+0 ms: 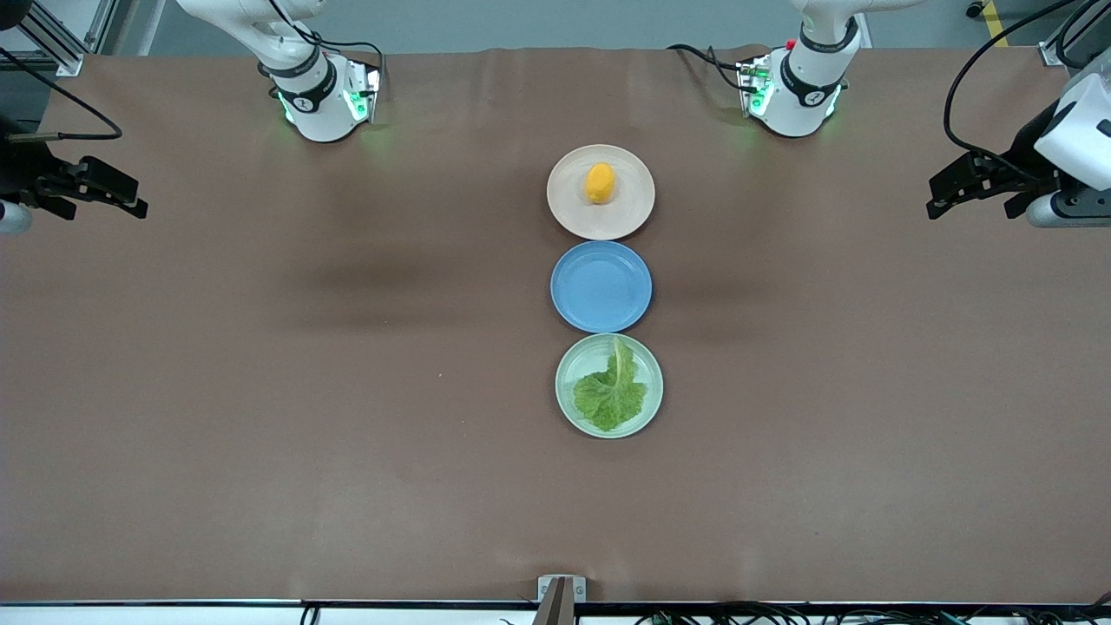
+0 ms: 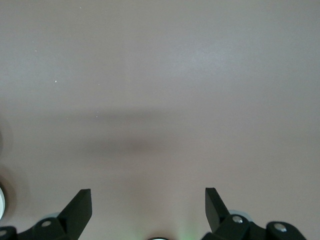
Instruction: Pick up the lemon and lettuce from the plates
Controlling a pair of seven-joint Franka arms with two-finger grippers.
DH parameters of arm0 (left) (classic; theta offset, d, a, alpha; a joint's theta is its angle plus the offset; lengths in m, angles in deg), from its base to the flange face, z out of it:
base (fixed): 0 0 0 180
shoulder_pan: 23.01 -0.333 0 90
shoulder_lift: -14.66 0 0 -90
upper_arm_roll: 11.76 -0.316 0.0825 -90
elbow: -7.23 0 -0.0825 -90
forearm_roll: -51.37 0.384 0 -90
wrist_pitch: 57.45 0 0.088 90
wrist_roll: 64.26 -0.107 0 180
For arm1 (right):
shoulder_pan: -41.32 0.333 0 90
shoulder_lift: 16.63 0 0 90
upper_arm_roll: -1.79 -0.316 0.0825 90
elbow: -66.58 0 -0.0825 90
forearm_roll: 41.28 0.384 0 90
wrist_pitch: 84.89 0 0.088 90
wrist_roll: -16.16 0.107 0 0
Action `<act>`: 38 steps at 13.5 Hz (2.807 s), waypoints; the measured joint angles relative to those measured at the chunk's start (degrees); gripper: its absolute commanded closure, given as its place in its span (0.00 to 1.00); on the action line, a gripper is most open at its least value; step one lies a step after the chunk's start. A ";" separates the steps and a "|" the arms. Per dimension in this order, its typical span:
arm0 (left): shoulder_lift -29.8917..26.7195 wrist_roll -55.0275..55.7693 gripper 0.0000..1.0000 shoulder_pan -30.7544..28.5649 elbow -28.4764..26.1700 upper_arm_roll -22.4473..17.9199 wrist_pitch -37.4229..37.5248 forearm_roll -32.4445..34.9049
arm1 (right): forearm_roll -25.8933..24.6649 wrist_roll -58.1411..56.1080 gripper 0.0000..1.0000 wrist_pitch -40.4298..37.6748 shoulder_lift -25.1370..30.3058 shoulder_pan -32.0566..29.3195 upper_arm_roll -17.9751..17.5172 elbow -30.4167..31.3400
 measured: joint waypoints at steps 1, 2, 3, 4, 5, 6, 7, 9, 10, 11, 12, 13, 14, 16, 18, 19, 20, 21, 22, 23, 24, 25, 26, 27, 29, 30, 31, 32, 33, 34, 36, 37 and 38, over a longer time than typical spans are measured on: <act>0.00 0.00 0.00 0.00 0.04 0.00 0.00 0.00 | -0.08 0.00 0.00 0.01 0.00 0.00 0.00 -0.01; 0.00 0.00 0.00 0.00 0.17 0.00 0.00 0.00 | -0.22 0.00 0.00 0.03 0.00 0.00 0.00 -0.03; 0.00 0.00 0.00 -0.01 0.48 0.00 0.00 0.00 | -0.55 0.00 0.00 0.07 0.00 0.00 -0.03 -0.03; 0.00 0.00 0.00 -0.06 0.98 0.00 0.00 0.00 | -0.81 0.00 0.00 0.12 0.00 0.00 -0.05 -0.04; 0.00 0.01 0.00 -0.14 1.47 -0.02 0.00 0.00 | -0.91 0.00 0.00 0.13 0.00 0.00 -0.06 -0.06; 0.04 0.08 0.00 -0.23 1.72 -0.04 0.04 0.00 | -0.95 0.00 0.00 0.13 0.00 0.00 -0.06 -0.15; 0.27 0.38 0.00 -0.25 1.66 -0.05 0.16 0.00 | -0.99 0.01 0.00 0.10 0.01 0.00 -0.06 -0.38; 1.63 1.12 0.00 0.02 1.51 0.01 0.22 0.00 | -1.76 0.04 0.00 0.30 -0.12 -0.03 0.03 -0.51; 2.66 1.60 0.00 0.19 1.52 0.08 0.09 0.00 | -2.02 0.02 0.00 0.75 -0.50 -0.07 0.16 -0.51; 3.53 1.93 0.00 0.35 1.54 0.11 -0.19 0.00 | -2.33 -0.01 0.00 1.29 -1.12 -0.07 0.21 -0.51; 4.16 2.01 0.00 0.42 1.60 0.11 -0.38 0.00 | -2.88 -0.05 0.00 1.80 -1.88 -0.05 0.15 -0.52; 4.49 2.01 0.00 0.46 1.67 0.11 -0.41 0.00 | -3.33 -0.16 0.00 1.93 -2.86 0.05 0.03 -0.53; 4.61 2.01 0.00 0.56 1.72 0.12 -0.42 0.00 | -3.49 -0.21 0.00 1.86 -4.01 0.46 -0.14 -0.51; 4.61 2.06 0.00 1.04 1.78 0.15 -0.51 0.00 | -3.15 2.42 0.00 1.60 -5.77 2.75 -0.48 -0.50; 4.69 2.13 0.00 1.34 1.78 0.15 -0.63 0.00 | -0.71 9.78 0.00 1.07 -6.34 6.45 -0.96 -0.14; 4.74 2.25 0.00 1.44 1.78 0.17 -0.77 0.00 | 0.41 13.63 0.00 1.08 -6.33 9.18 -1.12 0.25; 4.82 2.83 0.00 1.59 1.78 0.24 -0.88 0.00 | 0.87 17.76 0.00 1.26 -6.33 12.39 -1.28 0.53; 4.94 3.41 0.00 1.82 1.78 0.34 -0.96 0.00 | 1.29 21.88 0.00 1.71 -6.33 15.55 -1.48 0.80; 5.07 3.87 0.00 2.01 1.78 0.41 -1.03 0.00 | 2.21 25.53 0.00 2.59 -6.34 18.52 -1.59 1.26; 5.21 4.14 0.00 2.08 1.78 0.46 -1.10 0.00 | 3.26 29.02 0.00 4.42 -6.33 21.52 -1.67 2.21; 5.31 4.15 0.00 2.08 1.78 0.46 -1.11 0.00 | 3.98 32.63 0.00 6.98 -6.36 24.49 -1.70 3.69; 5.36 4.15 0.00 2.05 1.78 0.45 -1.11 0.00 | 4.20 36.78 0.00 10.03 -6.42 27.73 -1.73 5.34; 5.36 4.15 0.00 1.99 1.78 0.43 -1.09 0.00 | 4.26 41.33 0.00 13.11 -6.56 31.46 -1.76 6.94; 5.36 4.15 0.00 1.91 1.79 0.41 -1.06 0.00 | 4.27 45.52 0.00 15.77 -6.92 35.36 -1.82 8.29; 5.36 4.15 0.00 1.77 1.82 0.40 -1.05 0.00 | 4.26 53.09 0.00 20.47 -8.45 41.71 -1.89 9.76; 5.36 4.15 0.00 1.74 1.86 0.39 -1.05 0.00 | 4.26 56.11 0.00 22.29 -9.38 43.79 -1.88 9.84; 5.36 4.15 0.00 1.73 1.93 0.39 -1.05 0.00 | 4.25 57.94 0.00 23.68 -10.18 45.19 -1.85 9.84; 5.36 4.15 0.00 1.72 2.06 0.39 -1.05 0.00 | 4.23 58.93 0.00 24.57 -10.88 46.19 -1.82 9.84; 5.34 4.15 0.00 1.71 2.25 0.38 -1.02 0.00 | 4.21 59.45 0.00 24.94 -11.50 46.82 -1.79 9.84; 5.30 4.15 0.00 1.70 2.37 0.38 -0.82 0.00 | 4.20 59.82 0.00 24.95 -12.05 47.17 -1.77 9.84; 5.26 4.15 0.00 1.69 2.51 0.38 0.19 0.00 | 4.20 60.35 0.00 24.95 -12.66 47.54 -1.71 9.84; 5.26 4.15 0.00 1.69 2.53 0.38 0.56 0.00 | 4.20 60.69 0.00 24.86 -12.66 47.62 -1.66 9.79; 5.25 4.15 0.00 1.68 2.55 0.38 0.86 0.00 | 4.20 60.88 0.00 24.61 -12.66 47.65 -1.63 9.62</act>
